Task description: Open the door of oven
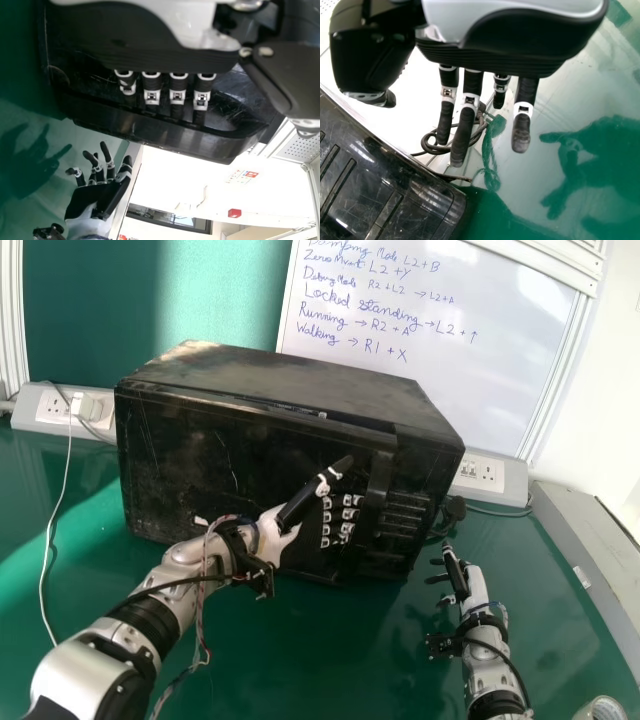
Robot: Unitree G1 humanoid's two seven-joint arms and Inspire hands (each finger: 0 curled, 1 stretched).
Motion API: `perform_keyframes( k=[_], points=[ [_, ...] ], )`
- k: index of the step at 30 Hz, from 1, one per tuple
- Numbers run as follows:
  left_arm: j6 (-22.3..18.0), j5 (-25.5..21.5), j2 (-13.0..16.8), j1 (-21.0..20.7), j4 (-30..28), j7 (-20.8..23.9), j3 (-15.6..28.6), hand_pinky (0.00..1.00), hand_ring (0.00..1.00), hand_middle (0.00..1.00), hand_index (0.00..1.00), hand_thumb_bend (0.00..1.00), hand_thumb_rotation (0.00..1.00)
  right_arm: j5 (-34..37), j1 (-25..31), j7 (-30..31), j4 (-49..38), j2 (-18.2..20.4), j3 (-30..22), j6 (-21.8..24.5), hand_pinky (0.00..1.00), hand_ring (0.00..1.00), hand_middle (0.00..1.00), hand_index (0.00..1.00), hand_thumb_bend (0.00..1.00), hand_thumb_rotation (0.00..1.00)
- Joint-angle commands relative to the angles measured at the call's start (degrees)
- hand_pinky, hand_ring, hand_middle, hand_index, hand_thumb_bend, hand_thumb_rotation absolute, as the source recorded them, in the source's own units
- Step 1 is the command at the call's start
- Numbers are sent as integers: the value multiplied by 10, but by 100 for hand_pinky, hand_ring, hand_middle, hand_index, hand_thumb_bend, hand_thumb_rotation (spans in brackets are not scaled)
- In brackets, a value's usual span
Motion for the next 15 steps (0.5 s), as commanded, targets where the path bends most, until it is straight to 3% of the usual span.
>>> perform_keyframes(
  k=[1, 15],
  points=[
    [-2, 9, -11, -5, 6, -19, -9, 56, 71, 78, 78, 100, 93, 2, -9, 0, -1, -1, -2, 1, 18, 23, 37, 61, 65, 100],
    [8, 21, -5, -10, 4, -75, -21, 55, 71, 79, 76, 100, 95, 6, -8, 2, -1, -1, -6, 1, 19, 23, 36, 61, 66, 100]
  ],
)
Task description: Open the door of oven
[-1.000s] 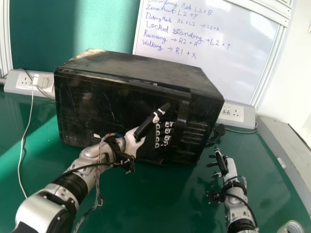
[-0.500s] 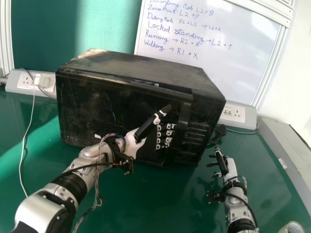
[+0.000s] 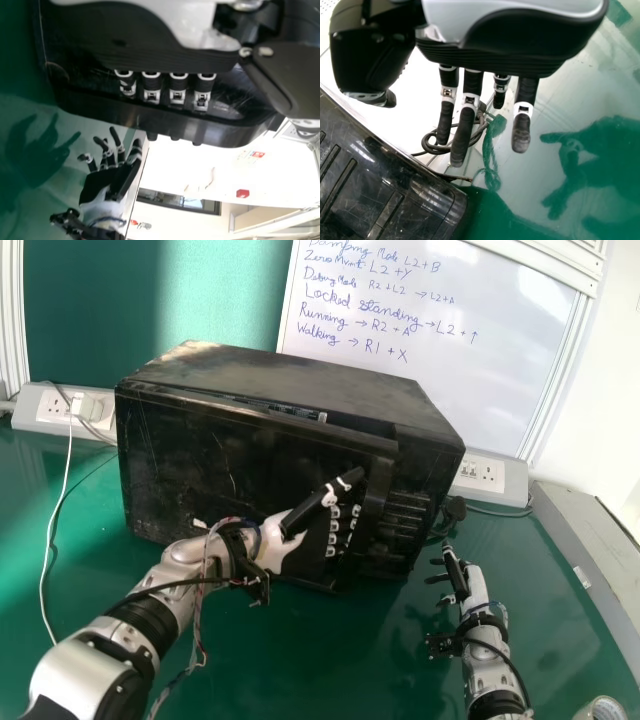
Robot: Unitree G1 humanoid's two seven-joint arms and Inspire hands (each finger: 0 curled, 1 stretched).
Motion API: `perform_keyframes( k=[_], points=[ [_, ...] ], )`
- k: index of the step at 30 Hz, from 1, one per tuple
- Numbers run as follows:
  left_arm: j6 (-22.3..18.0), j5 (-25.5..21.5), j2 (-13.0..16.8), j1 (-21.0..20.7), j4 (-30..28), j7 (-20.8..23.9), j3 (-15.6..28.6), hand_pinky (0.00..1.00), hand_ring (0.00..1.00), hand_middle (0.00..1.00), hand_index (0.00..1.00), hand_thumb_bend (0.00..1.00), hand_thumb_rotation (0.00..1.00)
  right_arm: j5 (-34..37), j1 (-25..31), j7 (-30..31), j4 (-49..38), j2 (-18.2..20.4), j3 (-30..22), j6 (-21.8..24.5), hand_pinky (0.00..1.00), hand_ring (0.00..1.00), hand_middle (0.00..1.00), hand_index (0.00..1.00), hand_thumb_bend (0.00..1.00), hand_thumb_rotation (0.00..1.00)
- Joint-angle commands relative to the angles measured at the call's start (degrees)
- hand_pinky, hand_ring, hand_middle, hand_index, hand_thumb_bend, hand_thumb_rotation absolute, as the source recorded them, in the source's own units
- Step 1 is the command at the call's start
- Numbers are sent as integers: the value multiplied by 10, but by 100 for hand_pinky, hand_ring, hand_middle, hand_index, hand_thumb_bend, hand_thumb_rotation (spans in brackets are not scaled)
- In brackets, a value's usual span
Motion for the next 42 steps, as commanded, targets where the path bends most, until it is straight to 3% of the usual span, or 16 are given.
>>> perform_keyframes(
  k=[1, 8, 28, 36, 42],
  points=[
    [11, 7, -7, -10, 4, -22, -10, 55, 71, 79, 76, 100, 95, 6, -9, 2, -1, -1, -5, 2, 19, 23, 37, 61, 66, 100],
    [6, 21, -3, -12, 2, -63, -23, 57, 70, 78, 76, 100, 99, -3, -10, -2, -1, -1, 2, 4, 18, 23, 37, 61, 67, 100],
    [6, 27, 7, -13, 2, -106, -37, 49, 63, 72, 76, 100, 100, -1, -11, -1, 0, -2, 3, 6, 18, 23, 37, 61, 66, 100],
    [-1, 35, 8, -12, 0, -125, -43, 48, 54, 64, 65, 100, 100, 1, -10, -2, 0, 0, 0, 5, 19, 23, 37, 62, 68, 100],
    [-10, 38, 10, -9, -6, -135, -49, 38, 47, 59, 58, 100, 100, -2, -10, -4, 0, 0, 2, 4, 18, 23, 36, 61, 67, 100]
  ],
)
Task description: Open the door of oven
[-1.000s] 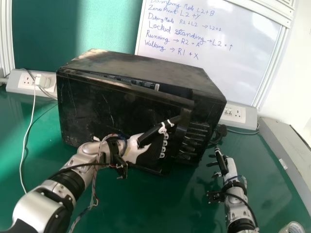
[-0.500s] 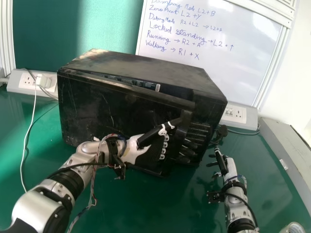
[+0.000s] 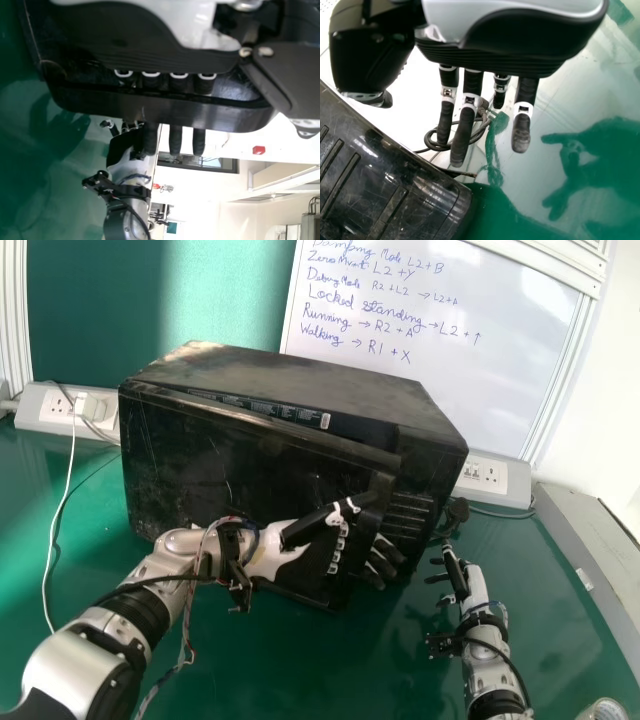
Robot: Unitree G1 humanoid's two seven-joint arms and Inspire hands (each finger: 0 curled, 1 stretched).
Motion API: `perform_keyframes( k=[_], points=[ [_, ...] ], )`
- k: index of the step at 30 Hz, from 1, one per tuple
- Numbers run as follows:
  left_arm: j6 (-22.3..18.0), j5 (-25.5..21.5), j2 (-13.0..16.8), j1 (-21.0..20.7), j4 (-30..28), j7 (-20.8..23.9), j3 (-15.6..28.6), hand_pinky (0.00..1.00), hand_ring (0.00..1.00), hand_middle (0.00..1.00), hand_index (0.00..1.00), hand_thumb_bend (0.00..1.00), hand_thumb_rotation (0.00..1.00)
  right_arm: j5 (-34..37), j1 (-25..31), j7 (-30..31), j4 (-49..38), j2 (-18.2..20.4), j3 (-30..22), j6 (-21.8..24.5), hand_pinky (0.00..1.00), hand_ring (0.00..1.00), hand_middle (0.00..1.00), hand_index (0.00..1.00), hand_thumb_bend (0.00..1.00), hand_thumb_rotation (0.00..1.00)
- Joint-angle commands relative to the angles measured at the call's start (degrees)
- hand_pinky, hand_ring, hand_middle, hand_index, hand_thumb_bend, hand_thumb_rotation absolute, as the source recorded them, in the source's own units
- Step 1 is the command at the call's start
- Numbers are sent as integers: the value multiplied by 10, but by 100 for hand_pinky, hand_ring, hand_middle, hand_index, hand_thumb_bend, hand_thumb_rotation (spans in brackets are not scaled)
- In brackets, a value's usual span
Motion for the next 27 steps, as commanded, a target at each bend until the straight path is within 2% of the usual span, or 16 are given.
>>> perform_keyframes(
  k=[1, 7, 12, 21, 27],
  points=[
    [0, 7, -12, -1, -4, -24, -13, 36, 46, 58, 56, 100, 98, -1, -9, -4, 0, 0, 0, 2, 19, 23, 36, 61, 67, 100],
    [-22, 12, -10, 2, -12, -35, -23, 27, 33, 43, 47, 100, 99, 0, -10, -2, 0, 0, 0, 3, 19, 23, 36, 61, 66, 100],
    [-23, 6, -12, 3, -15, -37, -22, 17, 22, 32, 44, 100, 95, -1, -9, -2, 0, -1, 1, 0, 18, 23, 36, 60, 67, 100],
    [-26, 3, -13, 5, -21, -40, -23, 9, 15, 24, 38, 99, 96, 1, -10, 0, 0, 0, -1, 2, 18, 23, 37, 61, 71, 100],
    [-30, 2, -14, 8, -27, -32, -23, 6, 11, 20, 29, 100, 94, 1, -9, -2, 0, 0, -1, 0, 18, 23, 36, 61, 68, 100]
  ],
)
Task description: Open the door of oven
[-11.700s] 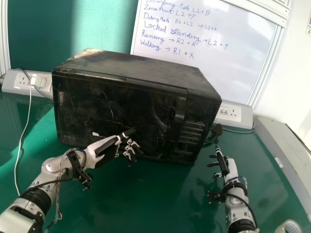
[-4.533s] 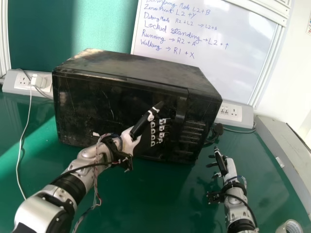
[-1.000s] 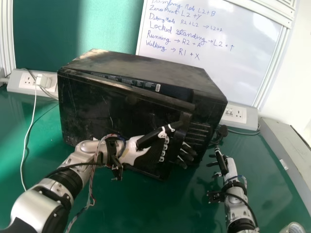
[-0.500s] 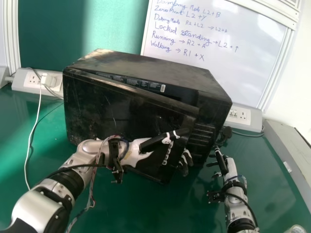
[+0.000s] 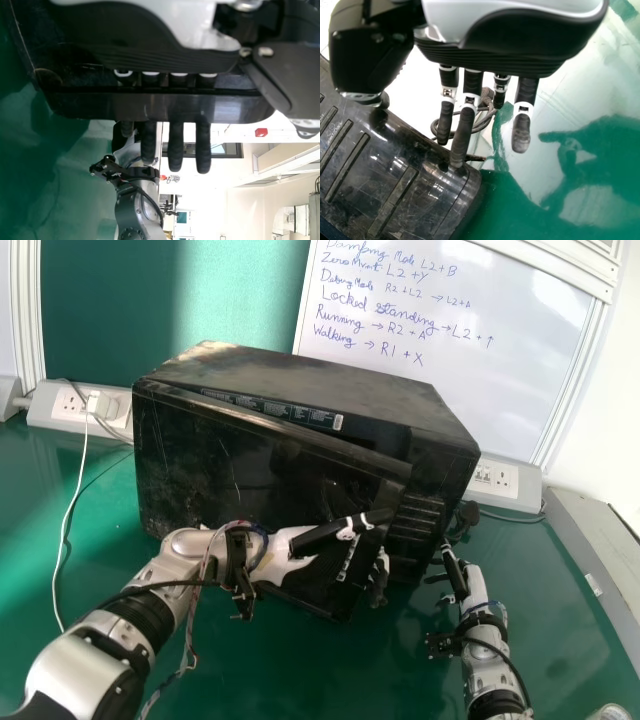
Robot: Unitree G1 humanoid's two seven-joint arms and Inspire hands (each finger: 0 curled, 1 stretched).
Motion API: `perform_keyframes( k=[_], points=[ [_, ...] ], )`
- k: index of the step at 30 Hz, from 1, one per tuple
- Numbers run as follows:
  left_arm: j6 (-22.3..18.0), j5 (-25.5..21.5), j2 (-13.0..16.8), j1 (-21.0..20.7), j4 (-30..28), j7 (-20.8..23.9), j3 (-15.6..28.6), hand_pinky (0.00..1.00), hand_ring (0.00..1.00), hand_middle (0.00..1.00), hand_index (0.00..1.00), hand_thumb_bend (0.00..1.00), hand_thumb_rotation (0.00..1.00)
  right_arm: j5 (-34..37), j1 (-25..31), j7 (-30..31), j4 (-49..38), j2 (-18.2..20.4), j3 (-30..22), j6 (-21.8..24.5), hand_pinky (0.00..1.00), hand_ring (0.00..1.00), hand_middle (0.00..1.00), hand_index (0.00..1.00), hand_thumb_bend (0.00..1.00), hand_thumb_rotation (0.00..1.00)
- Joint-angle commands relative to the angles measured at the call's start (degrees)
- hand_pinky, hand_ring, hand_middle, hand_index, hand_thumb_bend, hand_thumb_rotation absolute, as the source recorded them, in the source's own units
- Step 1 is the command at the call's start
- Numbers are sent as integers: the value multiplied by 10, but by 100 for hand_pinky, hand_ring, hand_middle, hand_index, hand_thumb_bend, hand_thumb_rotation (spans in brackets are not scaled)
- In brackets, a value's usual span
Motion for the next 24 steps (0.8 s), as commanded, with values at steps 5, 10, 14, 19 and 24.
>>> perform_keyframes(
  k=[5, 10, 14, 19, 24],
  points=[
    [6, -4, -12, 1, -16, 0, -3, 3, 9, 17, 23, 100, 93, 4, -10, -3, 1, 1, -6, 5, 18, 23, 35, 60, 72, 100],
    [14, -14, -16, 8, -32, 24, 5, 3, 8, 16, 21, 99, 92, 0, -10, -4, 0, 0, -2, 3, 19, 23, 36, 60, 70, 100],
    [25, -21, -25, 24, -62, 51, 9, 2, 7, 15, 19, 97, 94, 0, -10, -7, 0, 1, -2, 3, 18, 22, 36, 60, 69, 100],
    [29, -26, -40, 57, -120, 87, 8, 0, 5, 12, 14, 95, 94, 2, -12, -7, 0, 3, -3, 7, 18, 23, 37, 61, 69, 100],
    [65, -40, -49, 94, -191, 100, 6, 0, 4, 9, 10, 93, 94, -4, -12, -9, 0, 3, 3, 5, 18, 22, 36, 60, 69, 100]
  ],
)
